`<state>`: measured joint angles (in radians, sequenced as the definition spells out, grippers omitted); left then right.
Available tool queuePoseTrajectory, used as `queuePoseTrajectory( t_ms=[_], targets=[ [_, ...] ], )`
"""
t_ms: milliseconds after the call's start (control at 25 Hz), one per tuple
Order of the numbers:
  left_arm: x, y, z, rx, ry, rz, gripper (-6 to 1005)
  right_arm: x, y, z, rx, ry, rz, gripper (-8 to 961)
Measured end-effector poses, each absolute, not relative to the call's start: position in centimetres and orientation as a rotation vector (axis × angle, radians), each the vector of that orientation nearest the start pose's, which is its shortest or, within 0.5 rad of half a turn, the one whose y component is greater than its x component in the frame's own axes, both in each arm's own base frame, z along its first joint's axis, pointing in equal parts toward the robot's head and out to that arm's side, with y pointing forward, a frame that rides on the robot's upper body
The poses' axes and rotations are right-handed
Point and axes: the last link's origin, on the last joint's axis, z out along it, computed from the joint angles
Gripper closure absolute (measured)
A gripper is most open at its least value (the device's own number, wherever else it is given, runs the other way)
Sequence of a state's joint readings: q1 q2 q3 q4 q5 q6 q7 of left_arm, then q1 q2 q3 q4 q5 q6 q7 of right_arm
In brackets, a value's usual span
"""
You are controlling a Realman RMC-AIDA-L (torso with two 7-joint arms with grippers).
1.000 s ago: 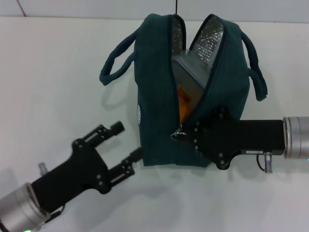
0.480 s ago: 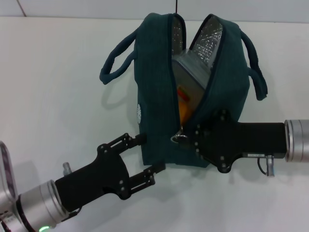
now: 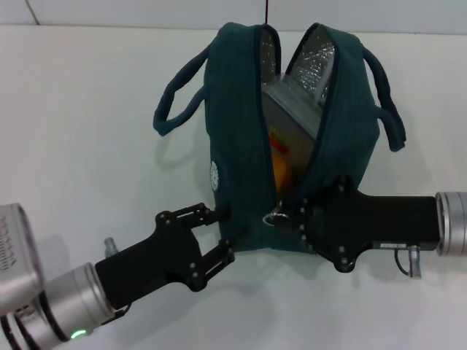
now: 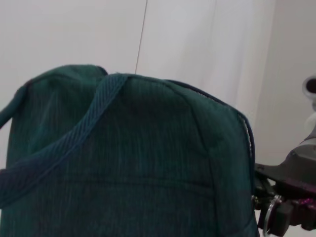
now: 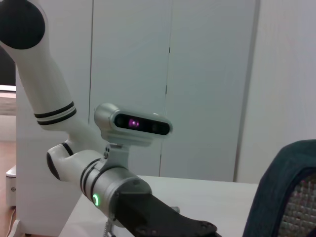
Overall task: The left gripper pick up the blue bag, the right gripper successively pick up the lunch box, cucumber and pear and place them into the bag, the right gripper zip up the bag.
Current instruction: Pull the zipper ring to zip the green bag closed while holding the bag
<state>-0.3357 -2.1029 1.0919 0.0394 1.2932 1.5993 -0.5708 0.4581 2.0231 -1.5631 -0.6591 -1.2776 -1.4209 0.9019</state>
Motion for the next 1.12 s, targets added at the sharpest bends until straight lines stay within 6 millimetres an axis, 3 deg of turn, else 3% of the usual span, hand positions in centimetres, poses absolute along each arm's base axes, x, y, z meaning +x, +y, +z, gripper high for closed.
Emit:
queuePoseTrajectory(
  t_ms=[80, 720, 1120],
  targets=[
    [-29.0, 21.7, -8.3, -2.447, -0.500, -1.063, 580, 20.5, 29.5, -6.2, -2.882, -0.158, 0.876, 938],
    [-29.2, 22.2, -8.7, -2.461, -0.428, -0.985, 921, 21.2, 29.1, -5.7, -2.835, 0.048, 0.993, 938],
    [-29.2, 22.3, -8.9, -2.476, -0.367, -0.951, 941, 20.3, 29.5, -4.7, -2.699, -0.043, 1.115, 938]
  ],
)
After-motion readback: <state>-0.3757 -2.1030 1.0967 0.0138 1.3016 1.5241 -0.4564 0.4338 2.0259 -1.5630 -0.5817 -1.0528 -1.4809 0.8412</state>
